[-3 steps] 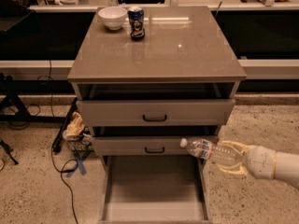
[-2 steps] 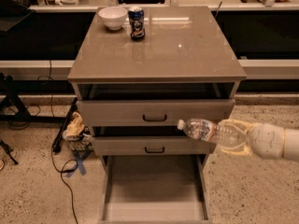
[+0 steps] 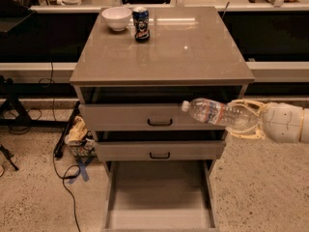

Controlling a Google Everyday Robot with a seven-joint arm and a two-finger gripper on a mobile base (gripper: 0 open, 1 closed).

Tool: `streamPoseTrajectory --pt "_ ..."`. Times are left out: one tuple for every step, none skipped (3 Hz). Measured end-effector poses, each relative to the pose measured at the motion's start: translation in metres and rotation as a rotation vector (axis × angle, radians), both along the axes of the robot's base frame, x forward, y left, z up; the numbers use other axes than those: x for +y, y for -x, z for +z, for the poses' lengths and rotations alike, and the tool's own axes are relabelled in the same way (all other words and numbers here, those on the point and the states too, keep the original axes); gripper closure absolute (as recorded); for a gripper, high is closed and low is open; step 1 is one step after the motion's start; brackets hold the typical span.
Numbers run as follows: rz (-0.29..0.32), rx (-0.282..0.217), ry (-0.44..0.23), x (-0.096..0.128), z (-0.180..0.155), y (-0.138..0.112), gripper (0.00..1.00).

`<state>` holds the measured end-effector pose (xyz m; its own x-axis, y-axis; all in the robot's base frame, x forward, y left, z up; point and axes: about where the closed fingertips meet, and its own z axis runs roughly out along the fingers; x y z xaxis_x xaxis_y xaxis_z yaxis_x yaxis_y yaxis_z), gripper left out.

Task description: Pick water bottle from bottom drawer and place on counter

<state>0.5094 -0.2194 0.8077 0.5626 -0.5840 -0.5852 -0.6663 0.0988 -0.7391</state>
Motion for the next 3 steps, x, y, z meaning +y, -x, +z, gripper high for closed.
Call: streamPoseTrajectory --pt "0.007 -0.022 -0.011 0.008 0.005 -0.016 1.0" --pt "0.015 -0.038 0.001 0.02 0.029 -0.049 1.0" --pt "-0.013 -0.049 0.002 0.032 0.058 -0.09 1.0"
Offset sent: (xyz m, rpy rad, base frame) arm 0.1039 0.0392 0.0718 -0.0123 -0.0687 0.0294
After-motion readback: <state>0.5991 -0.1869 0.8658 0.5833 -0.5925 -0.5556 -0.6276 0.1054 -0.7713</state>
